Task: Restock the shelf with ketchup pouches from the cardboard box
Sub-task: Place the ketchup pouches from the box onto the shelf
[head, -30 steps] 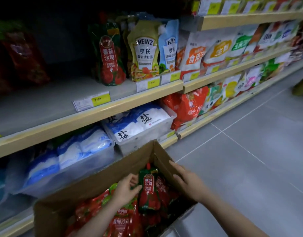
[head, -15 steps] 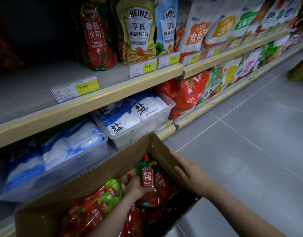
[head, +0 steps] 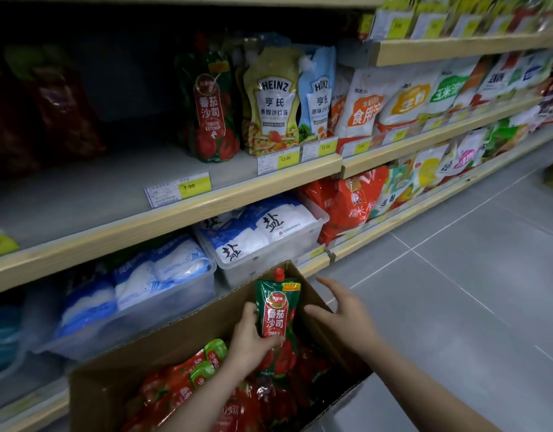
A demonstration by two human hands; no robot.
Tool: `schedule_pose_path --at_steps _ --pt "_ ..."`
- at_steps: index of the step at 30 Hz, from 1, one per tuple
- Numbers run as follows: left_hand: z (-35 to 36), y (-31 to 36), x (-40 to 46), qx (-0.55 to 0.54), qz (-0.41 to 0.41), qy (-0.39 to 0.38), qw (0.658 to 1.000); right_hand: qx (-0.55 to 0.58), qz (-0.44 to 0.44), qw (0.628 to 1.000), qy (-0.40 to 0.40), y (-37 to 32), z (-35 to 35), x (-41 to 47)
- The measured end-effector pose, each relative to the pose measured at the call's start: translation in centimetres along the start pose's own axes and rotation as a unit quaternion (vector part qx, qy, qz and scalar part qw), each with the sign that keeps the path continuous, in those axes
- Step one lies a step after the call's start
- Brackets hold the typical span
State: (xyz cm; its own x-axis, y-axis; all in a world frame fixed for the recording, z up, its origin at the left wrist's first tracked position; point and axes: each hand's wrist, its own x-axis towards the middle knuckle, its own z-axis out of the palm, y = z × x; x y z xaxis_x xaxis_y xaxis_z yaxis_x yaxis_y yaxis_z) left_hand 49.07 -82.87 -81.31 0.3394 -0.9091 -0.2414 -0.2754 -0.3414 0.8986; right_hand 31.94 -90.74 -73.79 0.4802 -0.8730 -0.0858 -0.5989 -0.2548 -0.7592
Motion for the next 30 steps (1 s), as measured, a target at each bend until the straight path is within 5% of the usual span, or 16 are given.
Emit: schedule_pose_path --at_steps 6,12,19,26,28,30 --pt "-1.2 5.6 -1.8 0.017 0.081 0.04 0.996 0.299 0.052 0.951 -0.052 -5.4 -0.4 2.2" --pt "-4.0 7.2 -2.3 -0.005 0.058 -0.074 0.996 0.293 0.025 0.953 -0.071 -7.8 -3.0 3.7" --pt "-4.9 9.5 -2.1 -0.028 0.102 0.049 0.993 0.306 -0.029 0.949 -0.065 -9.8 -3.4 3.0" --pt "-7.1 11.2 -3.1 0.059 0.14 0.043 0.988 0.304 -0.025 0.95 -0.064 -9.1 -2.9 2.7" --pt "-9.9 12.3 -3.0 0.127 0.188 0.115 0.967 0.307 -0.036 0.949 -0.056 -9.6 -3.5 3.4" --pt "-13.5 13.4 -2.3 0.261 0.27 0.245 0.894 0.299 -0.055 0.951 -0.052 -10.8 -4.5 4.4"
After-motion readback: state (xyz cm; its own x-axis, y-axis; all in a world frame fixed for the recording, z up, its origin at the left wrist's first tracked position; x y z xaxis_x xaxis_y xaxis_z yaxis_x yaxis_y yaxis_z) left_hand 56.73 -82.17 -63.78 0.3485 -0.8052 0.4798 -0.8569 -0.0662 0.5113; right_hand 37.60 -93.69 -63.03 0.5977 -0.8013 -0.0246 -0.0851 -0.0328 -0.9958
